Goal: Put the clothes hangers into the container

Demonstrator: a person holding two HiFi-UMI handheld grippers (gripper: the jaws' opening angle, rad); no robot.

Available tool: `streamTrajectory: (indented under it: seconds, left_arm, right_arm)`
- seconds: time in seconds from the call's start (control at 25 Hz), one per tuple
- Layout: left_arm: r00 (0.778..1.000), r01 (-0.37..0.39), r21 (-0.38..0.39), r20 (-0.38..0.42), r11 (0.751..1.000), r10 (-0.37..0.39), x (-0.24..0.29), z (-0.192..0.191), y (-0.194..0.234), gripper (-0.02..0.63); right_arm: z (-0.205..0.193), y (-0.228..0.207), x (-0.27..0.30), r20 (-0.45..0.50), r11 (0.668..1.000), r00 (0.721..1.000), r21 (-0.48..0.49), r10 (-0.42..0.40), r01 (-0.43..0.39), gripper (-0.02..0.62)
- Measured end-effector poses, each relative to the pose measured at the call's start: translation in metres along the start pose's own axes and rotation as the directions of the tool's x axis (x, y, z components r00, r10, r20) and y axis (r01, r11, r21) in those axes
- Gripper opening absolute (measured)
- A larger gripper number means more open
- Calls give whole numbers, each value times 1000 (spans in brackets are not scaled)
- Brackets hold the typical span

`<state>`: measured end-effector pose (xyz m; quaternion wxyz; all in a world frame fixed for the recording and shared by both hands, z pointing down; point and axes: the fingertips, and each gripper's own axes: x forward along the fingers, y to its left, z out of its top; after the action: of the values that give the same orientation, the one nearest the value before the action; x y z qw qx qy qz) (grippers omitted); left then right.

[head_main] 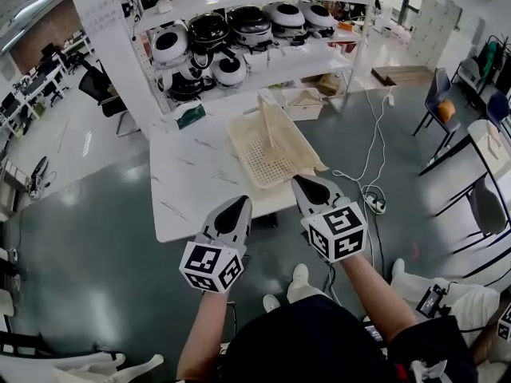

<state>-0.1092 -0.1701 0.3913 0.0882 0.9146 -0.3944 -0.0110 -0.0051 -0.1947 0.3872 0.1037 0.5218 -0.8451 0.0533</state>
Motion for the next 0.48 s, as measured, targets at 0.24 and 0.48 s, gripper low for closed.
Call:
streamTrajectory:
  seconds: [0.24, 0.48]
  left_arm:
    - [1000, 16, 1, 9, 1000, -16, -10, 0, -3, 5]
    - [1000, 17, 5, 12, 1000, -17, -14, 0, -10, 5]
  right_arm:
    - [-1, 10, -12, 13, 1000, 1000, 3, -18, 18, 18]
    - [1, 12, -22, 27, 1000, 1000, 8, -16, 15, 18]
